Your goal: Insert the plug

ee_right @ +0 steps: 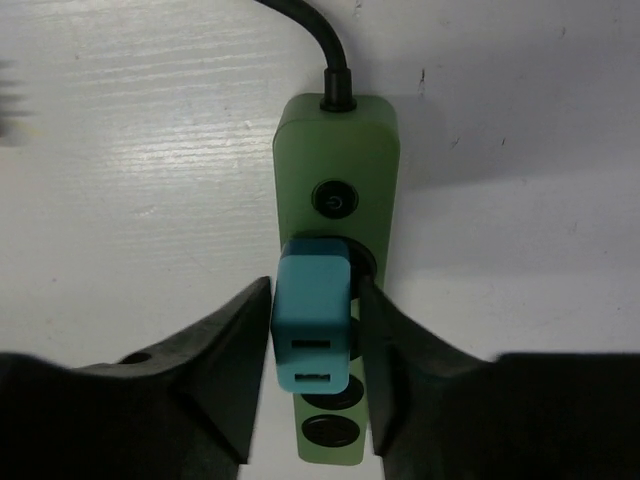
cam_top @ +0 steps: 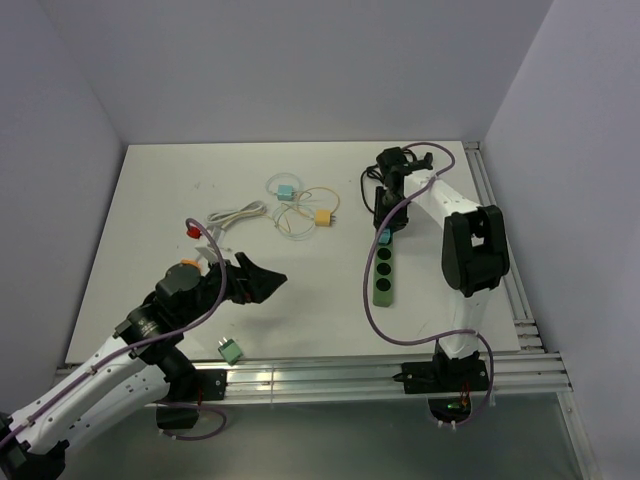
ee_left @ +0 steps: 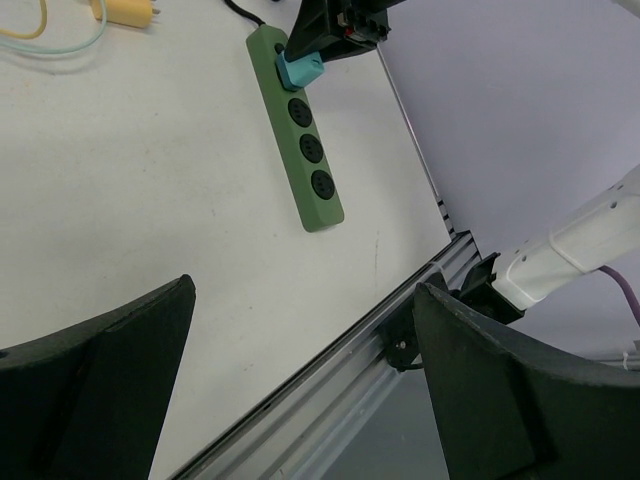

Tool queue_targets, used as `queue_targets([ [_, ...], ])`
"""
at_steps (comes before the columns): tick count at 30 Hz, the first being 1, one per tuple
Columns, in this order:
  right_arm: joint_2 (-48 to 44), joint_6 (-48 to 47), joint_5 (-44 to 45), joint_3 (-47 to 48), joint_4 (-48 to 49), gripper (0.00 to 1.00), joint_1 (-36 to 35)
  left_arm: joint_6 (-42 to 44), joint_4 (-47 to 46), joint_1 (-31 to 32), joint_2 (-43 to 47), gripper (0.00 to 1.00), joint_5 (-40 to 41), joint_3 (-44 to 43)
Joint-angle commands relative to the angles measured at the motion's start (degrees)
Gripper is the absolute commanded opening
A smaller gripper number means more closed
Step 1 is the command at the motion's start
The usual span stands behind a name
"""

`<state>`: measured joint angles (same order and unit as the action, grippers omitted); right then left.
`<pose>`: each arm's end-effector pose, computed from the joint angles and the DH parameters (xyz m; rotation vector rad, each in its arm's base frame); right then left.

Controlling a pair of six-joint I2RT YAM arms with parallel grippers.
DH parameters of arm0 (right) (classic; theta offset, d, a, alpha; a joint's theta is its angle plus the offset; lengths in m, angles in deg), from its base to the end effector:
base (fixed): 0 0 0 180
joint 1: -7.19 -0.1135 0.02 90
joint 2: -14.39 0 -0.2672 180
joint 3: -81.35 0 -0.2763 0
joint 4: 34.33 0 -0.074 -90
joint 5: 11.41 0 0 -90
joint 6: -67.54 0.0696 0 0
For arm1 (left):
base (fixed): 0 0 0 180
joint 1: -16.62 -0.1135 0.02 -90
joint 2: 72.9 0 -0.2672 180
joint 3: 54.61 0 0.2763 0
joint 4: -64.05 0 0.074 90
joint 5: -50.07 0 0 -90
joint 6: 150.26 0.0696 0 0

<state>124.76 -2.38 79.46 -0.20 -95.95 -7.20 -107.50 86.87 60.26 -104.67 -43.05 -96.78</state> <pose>0.4110 0.1044 0.1692 0.1451 2.8573 0.1019 0.1455 -0.1440 0.2732 -0.0186 1.9495 -1.1535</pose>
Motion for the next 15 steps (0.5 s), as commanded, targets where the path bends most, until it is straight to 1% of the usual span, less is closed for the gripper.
queue_targets([
  [1,1.0,0.7,2.7,-1.0,2.1,0.5,-0.5,0.5,1.1,0.0,-0.7,0.96,-0.1,-3.9],
  [2,0.5,0.8,2.9,-0.4,1.8,0.54,-1.0,0.3,1.4,0.0,-0.6,0.96,0.0,-4.2],
  [5,-2.4,0.9,3.9,2.0,0.9,0.73,-2.0,-0.3,3.0,-0.1,0.3,0.96,0.6,-4.5],
  [7,-5.4,1.3,4.3,3.1,0.6,0.76,-2.3,-1.1,4.5,0.0,0.8,0.97,0.9,-4.7],
  [9,-8.7,1.6,6.1,3.6,0.7,1.0,-2.8,-2.3,5.2,0.0,0.8,0.98,0.3,-4.6],
  [12,-11.7,2.9,6.8,4.4,1.4,1.0,-4.0,-4.7,7.4,-0.1,0.4,0.97,-0.7,-4.5],
  [15,-12.1,4.1,7.1,5.7,4.7,1.0,-6.2,-8.2,7.4,0.0,1.6,0.97,-3.4,-2.6],
])
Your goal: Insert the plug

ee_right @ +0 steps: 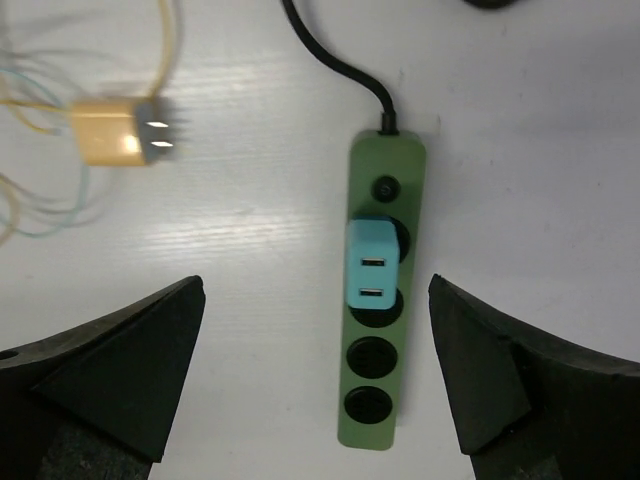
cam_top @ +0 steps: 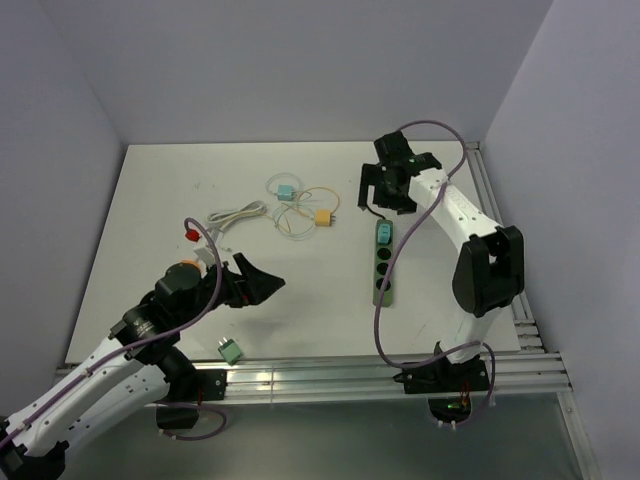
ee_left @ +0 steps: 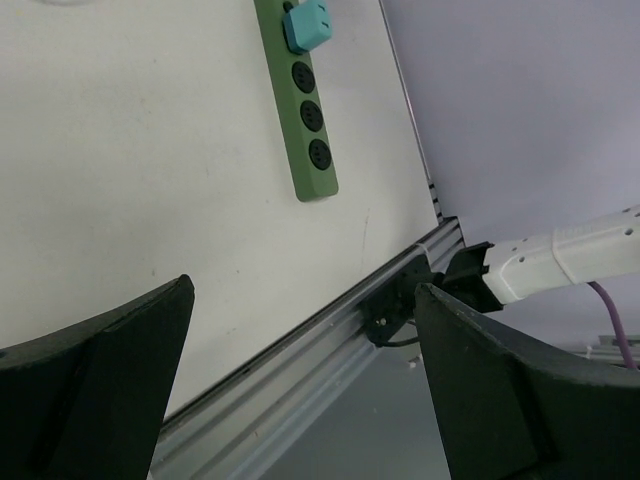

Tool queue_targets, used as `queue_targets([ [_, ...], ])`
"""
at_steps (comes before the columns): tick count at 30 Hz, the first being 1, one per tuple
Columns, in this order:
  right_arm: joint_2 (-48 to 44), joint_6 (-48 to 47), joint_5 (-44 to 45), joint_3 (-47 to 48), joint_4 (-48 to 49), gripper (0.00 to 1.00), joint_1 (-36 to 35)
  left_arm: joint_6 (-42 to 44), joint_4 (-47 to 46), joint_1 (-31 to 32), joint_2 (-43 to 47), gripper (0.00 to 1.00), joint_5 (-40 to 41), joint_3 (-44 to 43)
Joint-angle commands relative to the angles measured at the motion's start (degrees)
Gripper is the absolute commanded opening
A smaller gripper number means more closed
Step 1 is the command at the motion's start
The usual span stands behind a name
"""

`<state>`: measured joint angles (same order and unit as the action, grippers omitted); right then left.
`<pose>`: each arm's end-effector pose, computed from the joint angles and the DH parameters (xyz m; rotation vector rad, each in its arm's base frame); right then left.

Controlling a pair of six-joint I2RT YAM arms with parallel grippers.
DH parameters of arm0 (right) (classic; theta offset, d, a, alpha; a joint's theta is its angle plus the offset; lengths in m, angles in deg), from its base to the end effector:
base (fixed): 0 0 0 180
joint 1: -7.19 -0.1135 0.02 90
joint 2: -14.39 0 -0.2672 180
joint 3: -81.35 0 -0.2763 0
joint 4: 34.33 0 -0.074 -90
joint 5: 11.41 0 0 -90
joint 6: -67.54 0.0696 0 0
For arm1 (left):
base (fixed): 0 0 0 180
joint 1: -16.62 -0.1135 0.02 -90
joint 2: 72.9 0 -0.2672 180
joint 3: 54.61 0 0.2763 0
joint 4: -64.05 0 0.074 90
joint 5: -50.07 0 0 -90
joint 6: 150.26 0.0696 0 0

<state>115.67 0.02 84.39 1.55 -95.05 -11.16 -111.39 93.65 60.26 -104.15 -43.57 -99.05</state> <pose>0.3973 0.1244 0.2441 0.1289 2.6410 0.1061 0.1404 -0.1400 0.2746 -0.0848 2.0363 -1.1653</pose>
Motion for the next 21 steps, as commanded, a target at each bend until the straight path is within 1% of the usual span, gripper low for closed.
queue_targets([
  [1,-2.5,2.6,2.2,4.8,4.6,1.0,-2.8,-5.4,0.4,-0.1,1.6,0.97,-3.7,0.9],
  [4,1.8,3.8,1.2,9.0,5.7,1.0,-5.6,-8.5,0.3,0.0,4.5,0.97,-7.3,2.6],
  [5,4.5,4.2,1.5,10.2,6.1,1.0,-6.3,-8.9,0.7,-0.1,5.0,0.97,-7.9,2.7],
  [7,7.3,5.3,2.1,13.1,7.1,1.0,-8.5,-9.7,3.1,0.0,6.9,0.97,-7.5,2.2],
  [9,10.6,6.5,4.6,13.6,9.1,0.98,-10.0,-9.8,6.1,0.0,8.0,0.97,-6.8,1.1],
  [11,12.9,7.0,5.1,13.2,13.8,0.93,-12.0,-9.3,7.9,0.0,9.4,0.97,-5.8,0.3],
  [13,13.9,8.6,5.1,11.7,18.8,0.85,-12.9,-8.8,9.9,0.0,10.4,0.97,-5.2,-0.6],
  [14,15.1,8.7,5.8,11.5,20.2,0.8,-14.1,-8.5,10.6,0.0,10.8,0.97,-5.2,-0.9],
  [16,16.6,9.1,7.6,12.3,21.6,0.74,-15.2,-8.4,11.8,0.0,11.8,0.97,-4.8,-1.2],
  [17,18.2,9.1,8.4,12.9,21.6,0.69,-16.4,-8.3,12.0,0.0,12.2,0.97,-4.4,-1.2],
  [18,19.0,9.2,9.8,14.3,21.4,0.61,-16.7,-8.1,12.0,0.0,12.4,0.97,-4.1,-1.1],
  [21,21.7,10.0,11.7,16.2,19.4,0.6,-17.2,-7.9,12.0,0.0,13.4,0.97,-3.3,-0.4],
])
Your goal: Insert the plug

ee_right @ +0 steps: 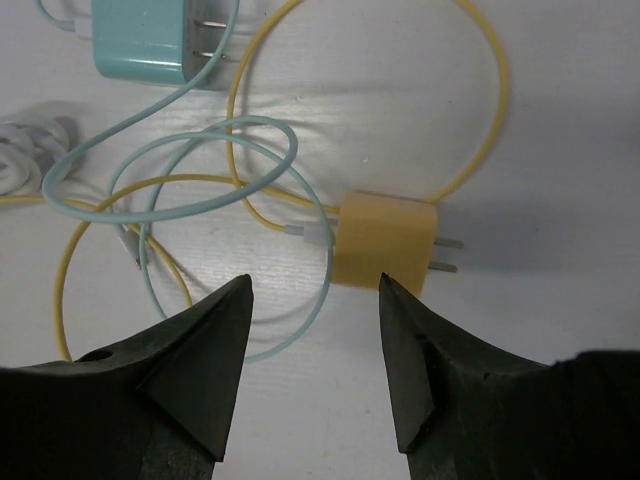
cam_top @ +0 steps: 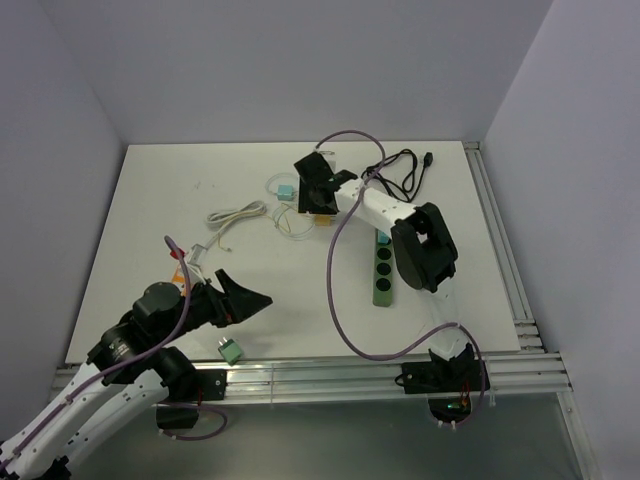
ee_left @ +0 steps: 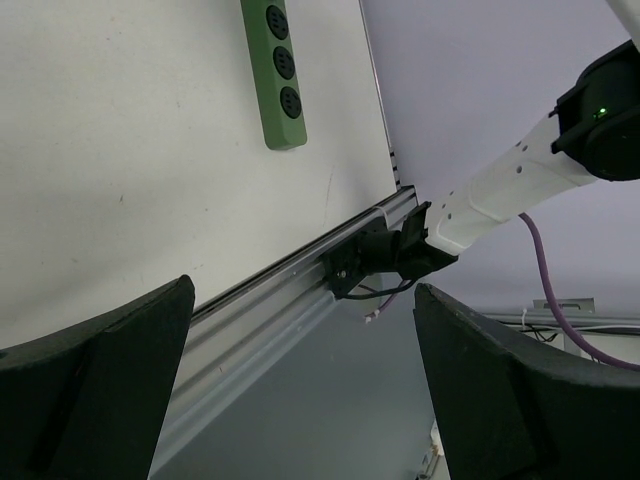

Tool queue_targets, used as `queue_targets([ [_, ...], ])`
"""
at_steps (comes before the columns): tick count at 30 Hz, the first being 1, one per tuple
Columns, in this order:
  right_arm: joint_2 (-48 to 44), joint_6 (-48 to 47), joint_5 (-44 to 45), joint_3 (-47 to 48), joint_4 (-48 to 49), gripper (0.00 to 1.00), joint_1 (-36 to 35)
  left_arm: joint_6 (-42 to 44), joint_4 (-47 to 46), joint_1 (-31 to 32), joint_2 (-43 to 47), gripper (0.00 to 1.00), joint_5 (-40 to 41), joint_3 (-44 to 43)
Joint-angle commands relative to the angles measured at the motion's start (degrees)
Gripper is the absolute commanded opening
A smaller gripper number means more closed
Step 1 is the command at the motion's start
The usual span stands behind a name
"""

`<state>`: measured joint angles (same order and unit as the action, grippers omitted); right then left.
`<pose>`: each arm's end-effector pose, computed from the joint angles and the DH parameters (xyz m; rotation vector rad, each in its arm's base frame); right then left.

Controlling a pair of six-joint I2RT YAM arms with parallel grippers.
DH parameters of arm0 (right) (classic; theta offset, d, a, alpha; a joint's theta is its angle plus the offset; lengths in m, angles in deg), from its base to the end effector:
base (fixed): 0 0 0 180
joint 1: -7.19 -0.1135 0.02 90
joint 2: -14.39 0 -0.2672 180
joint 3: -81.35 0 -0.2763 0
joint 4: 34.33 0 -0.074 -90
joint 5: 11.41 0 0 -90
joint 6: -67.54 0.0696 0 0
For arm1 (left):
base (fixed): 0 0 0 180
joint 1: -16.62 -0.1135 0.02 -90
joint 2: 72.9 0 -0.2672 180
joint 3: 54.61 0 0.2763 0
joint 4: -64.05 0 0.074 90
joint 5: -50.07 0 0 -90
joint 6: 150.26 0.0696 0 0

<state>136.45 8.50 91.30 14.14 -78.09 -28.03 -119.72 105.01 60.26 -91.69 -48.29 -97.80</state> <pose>0.4335 0.2873 0.1821 0.0001 2.4775 0.2209 0.1056 -0.1147 0.2730 -0.1753 2.0918 -1.3197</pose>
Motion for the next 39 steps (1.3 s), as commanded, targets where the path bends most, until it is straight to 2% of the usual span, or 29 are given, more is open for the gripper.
queue_targets([
  [1,1.1,1.9,7.0,3.5,2.4,0.6,-0.4,0.4,0.4,0.0,1.3,0.96,1.4,-1.3],
  [10,2.0,1.6,10.3,1.4,2.7,0.58,-0.2,0.4,-3.4,0.0,-0.3,0.97,-0.3,1.8],
  [16,4.6,2.6,9.7,4.3,1.3,0.56,0.1,0.5,-5.6,0.0,-1.4,0.96,-1.7,2.7],
  [28,8.6,6.1,10.5,6.6,-2.9,0.55,0.8,0.8,-4.6,0.0,0.2,0.97,-1.1,3.3],
  [39,5.7,4.8,13.2,0.8,-1.1,0.58,0.7,-0.1,-6.1,0.0,0.7,0.96,-2.0,5.0],
])
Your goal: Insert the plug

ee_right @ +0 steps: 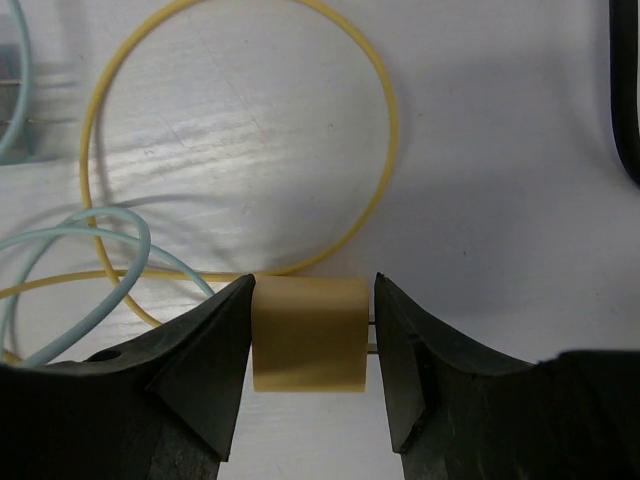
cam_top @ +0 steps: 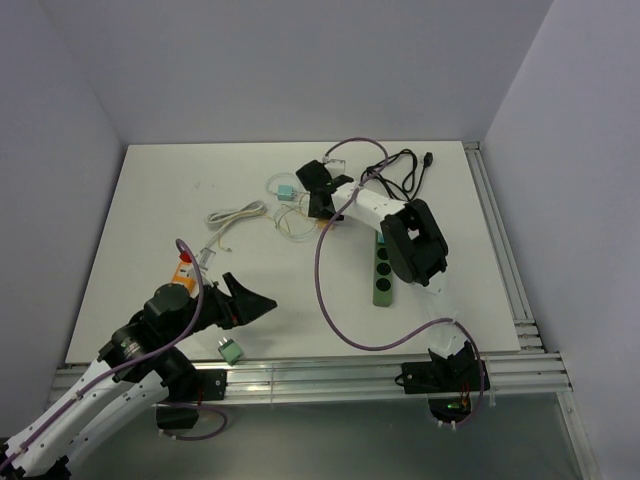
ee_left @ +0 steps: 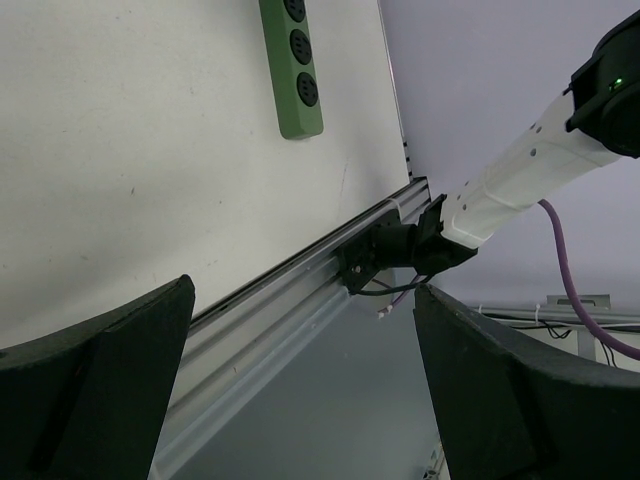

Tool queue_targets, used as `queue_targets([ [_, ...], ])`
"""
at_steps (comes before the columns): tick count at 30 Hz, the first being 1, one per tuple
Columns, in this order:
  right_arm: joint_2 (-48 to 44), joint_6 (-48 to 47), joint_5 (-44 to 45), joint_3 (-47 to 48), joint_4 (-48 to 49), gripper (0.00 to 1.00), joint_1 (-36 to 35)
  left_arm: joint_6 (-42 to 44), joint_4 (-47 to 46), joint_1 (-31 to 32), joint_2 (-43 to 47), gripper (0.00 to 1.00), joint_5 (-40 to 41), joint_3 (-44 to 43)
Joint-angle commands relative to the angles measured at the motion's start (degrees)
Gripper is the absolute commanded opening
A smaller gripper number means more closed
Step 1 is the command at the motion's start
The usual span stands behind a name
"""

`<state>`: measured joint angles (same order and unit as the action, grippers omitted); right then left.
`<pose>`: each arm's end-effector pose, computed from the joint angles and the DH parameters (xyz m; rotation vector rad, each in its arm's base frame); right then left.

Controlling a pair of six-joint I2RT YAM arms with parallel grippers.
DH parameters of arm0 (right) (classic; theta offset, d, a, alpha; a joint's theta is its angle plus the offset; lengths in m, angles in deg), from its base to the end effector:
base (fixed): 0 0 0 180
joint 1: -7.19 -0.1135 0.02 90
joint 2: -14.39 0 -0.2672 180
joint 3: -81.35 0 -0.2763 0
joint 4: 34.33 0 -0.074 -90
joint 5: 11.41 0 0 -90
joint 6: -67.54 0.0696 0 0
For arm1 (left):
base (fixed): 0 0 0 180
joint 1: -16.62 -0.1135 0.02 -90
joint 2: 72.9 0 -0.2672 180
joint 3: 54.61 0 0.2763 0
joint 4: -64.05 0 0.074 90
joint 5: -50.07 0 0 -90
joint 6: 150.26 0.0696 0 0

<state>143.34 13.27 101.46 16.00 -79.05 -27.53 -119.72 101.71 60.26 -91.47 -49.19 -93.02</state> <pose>0.4484 0.2778 0.1346 0.1607 2.4764 -0.0133 0.1098 -0.1202 0.2487 -0.1680 2.1203 -1.3190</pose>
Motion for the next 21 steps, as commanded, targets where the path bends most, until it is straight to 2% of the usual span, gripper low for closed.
queue_targets([
  [1,-1.3,-0.1,2.9,-1.6,-0.1,0.58,0.3,-0.2,-2.9,0.0,0.5,0.97,-1.1,0.2],
  [7,-2.4,0.7,0.2,-3.9,0.8,0.55,0.3,-0.5,-3.7,0.0,0.2,0.97,-1.6,0.5],
  [8,-2.5,0.7,0.0,-4.2,0.9,0.31,0.2,-0.6,-3.9,0.0,0.0,0.97,-1.7,0.5],
  [10,-2.6,0.7,0.6,-3.7,-0.1,0.0,0.4,-0.6,-4.0,0.0,-0.2,0.97,-1.9,0.4],
  [15,-6.0,-1.1,4.7,0.0,-3.7,0.0,0.4,-0.3,-3.4,0.0,-0.3,0.96,-1.6,-0.3],
  [21,-19.7,-2.8,17.6,2.8,-10.5,0.0,0.1,0.0,-3.1,0.0,-0.2,0.97,-0.9,-0.7],
])
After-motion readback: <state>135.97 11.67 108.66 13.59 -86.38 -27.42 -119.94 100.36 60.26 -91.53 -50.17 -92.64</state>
